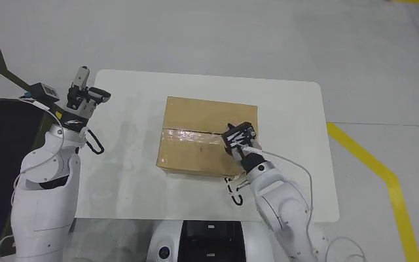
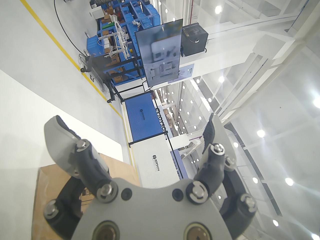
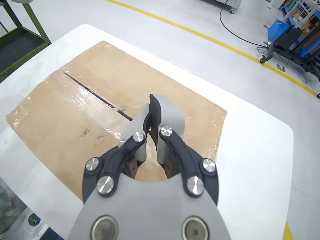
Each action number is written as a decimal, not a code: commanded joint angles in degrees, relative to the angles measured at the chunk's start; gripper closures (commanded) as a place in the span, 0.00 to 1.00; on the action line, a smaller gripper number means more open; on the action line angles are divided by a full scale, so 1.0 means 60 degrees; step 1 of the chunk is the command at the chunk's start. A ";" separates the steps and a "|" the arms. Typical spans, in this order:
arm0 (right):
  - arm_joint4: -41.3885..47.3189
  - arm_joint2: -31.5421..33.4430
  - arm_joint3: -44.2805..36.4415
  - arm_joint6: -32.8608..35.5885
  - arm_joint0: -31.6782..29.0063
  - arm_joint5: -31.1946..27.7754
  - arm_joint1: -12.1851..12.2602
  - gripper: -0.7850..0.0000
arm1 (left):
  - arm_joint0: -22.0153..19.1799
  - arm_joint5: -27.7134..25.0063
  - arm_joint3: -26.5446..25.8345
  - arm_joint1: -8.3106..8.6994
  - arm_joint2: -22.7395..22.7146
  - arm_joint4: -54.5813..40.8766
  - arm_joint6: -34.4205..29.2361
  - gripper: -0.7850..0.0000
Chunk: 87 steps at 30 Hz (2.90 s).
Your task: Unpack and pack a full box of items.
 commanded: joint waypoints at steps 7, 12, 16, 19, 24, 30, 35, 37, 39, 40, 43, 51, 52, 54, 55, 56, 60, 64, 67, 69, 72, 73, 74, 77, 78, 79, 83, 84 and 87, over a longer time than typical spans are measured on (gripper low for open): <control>-0.0399 0.0150 -0.0101 -0.0247 -0.0535 0.0286 0.0067 1.00 | 0.0000 0.0000 -0.0001 0.0000 0.0000 0.0001 0.0000 0.00; -0.0319 0.0353 -0.0073 -0.0451 -0.0720 0.0563 0.0085 1.00 | 0.0000 0.0000 -0.0001 0.0000 0.0000 0.0001 0.0000 0.00; -0.0300 0.0468 -0.0074 -0.0569 -0.0828 0.0734 0.0096 0.95 | 0.0000 0.0000 -0.0001 0.0000 0.0000 0.0001 0.0000 0.00; -0.0327 0.0533 -0.0118 -0.0632 -0.0923 0.0835 0.0106 0.87 | 0.0000 0.0000 -0.0001 0.0000 0.0000 0.0001 0.0000 0.00; -0.0433 0.0624 -0.0178 -0.0728 -0.1045 0.1185 0.0108 0.75 | 0.0000 0.0000 -0.0001 0.0000 0.0000 0.0001 0.0000 0.00; -0.0907 0.0689 -0.0178 -0.0848 -0.1137 0.2104 0.0076 0.75 | 0.0000 0.0000 -0.0001 0.0000 0.0000 0.0001 0.0000 0.00; -0.1025 0.0773 -0.0305 -0.0847 -0.1237 0.2623 0.0050 0.77 | 0.0000 0.0000 -0.0001 0.0000 0.0000 0.0001 0.0000 0.00; -0.0850 0.0800 -0.0432 -0.0854 -0.1307 0.2636 0.0044 0.76 | 0.0000 0.0000 -0.0001 0.0000 0.0000 0.0001 0.0000 0.00; -0.0301 0.0824 -0.0608 -0.0930 -0.1386 0.2286 0.0048 0.75 | 0.0000 0.0000 -0.0001 0.0000 0.0000 0.0001 0.0000 0.00; -0.0087 0.0884 -0.0667 -0.0970 -0.1418 0.2006 0.0064 0.74 | 0.0000 0.0000 -0.0001 0.0000 0.0000 0.0001 0.0000 0.00; 0.0250 0.1016 -0.0829 -0.0987 -0.1542 0.0923 0.0140 0.64 | 0.0000 0.0000 -0.0001 0.0000 0.0000 0.0001 0.0000 0.00; -0.0274 0.0912 -0.1196 -0.0879 -0.1796 0.0175 0.0241 0.61 | 0.0000 0.0000 -0.0001 0.0000 0.0000 0.0001 0.0000 0.00; -0.0323 0.0881 -0.1249 -0.0903 -0.1824 0.0142 0.0248 0.61 | 0.0000 0.0000 -0.0001 0.0000 0.0000 0.0001 0.0000 0.00; -0.0499 0.0810 -0.1342 -0.0921 -0.1892 -0.0100 0.0276 0.59 | 0.0000 0.0000 -0.0001 0.0000 0.0000 0.0001 0.0000 0.00; -0.0588 0.0755 -0.1401 -0.0934 -0.1935 -0.0276 0.0294 0.58 | 0.0000 0.0000 -0.0001 0.0000 0.0000 0.0001 0.0000 0.00; -0.0686 0.0699 -0.1452 -0.0941 -0.1979 -0.0444 0.0312 0.56 | 0.0000 0.0000 -0.0001 0.0000 0.0000 0.0001 0.0000 0.00; -0.1190 0.0503 -0.1486 -0.1020 -0.2022 -0.0754 0.0359 0.44 | 0.0000 0.0000 -0.0001 0.0000 0.0000 0.0001 0.0000 0.00; -0.1802 0.0046 -0.1285 -0.0985 -0.1913 -0.0838 0.0364 0.39 | 0.0000 0.0000 -0.0001 0.0000 0.0000 0.0001 0.0000 0.00; -0.2287 -0.0227 -0.1128 -0.0912 -0.1790 -0.0702 0.0354 0.35 | 0.0000 0.0000 -0.0001 0.0000 0.0000 0.0001 0.0000 0.00; -0.2871 -0.0332 -0.0941 -0.0836 -0.1634 -0.0286 0.0334 0.30 | 0.0000 0.0000 -0.0001 0.0000 0.0000 0.0001 0.0000 0.00; -0.3229 -0.0600 -0.0651 -0.0817 -0.1381 0.0163 0.0277 0.27 | 0.0000 0.0000 -0.0001 0.0000 0.0000 0.0001 0.0000 0.00; -0.3364 -0.0658 -0.0568 -0.0800 -0.1301 0.0309 0.0260 0.29 | 0.0000 0.0000 -0.0001 0.0000 0.0000 0.0001 0.0000 0.00; -0.3504 -0.0713 -0.0481 -0.0769 -0.1226 0.0437 0.0244 0.29 | 0.0000 0.0000 -0.0001 0.0000 0.0000 0.0001 0.0000 0.00; -0.3825 -0.0857 -0.0274 -0.0617 -0.1034 0.0710 0.0199 0.32 | 0.0000 0.0000 -0.0001 0.0000 0.0000 0.0001 0.0000 0.00; -0.3879 -0.0902 -0.0228 -0.0568 -0.0982 0.0751 0.0185 0.33 | 0.0000 0.0000 -0.0001 0.0000 0.0000 0.0001 0.0000 0.00; -0.3966 -0.0923 -0.0187 -0.0511 -0.0931 0.0813 0.0173 0.33 | 0.0000 0.0000 -0.0001 0.0000 0.0000 0.0001 0.0000 0.00; -0.4261 -0.1025 -0.0032 -0.0351 -0.0787 0.1050 0.0126 0.48 | 0.0000 0.0000 -0.0001 0.0000 0.0000 0.0001 0.0000 0.00; -0.4333 -0.1062 0.0004 -0.0320 -0.0763 0.1107 0.0114 0.52 | 0.0000 0.0000 -0.0001 0.0000 0.0000 0.0001 0.0000 0.00; -0.4434 -0.1128 0.0055 -0.0280 -0.0714 0.1259 0.0082 0.67 | 0.0000 0.0000 -0.0001 0.0000 0.0000 0.0001 0.0000 0.00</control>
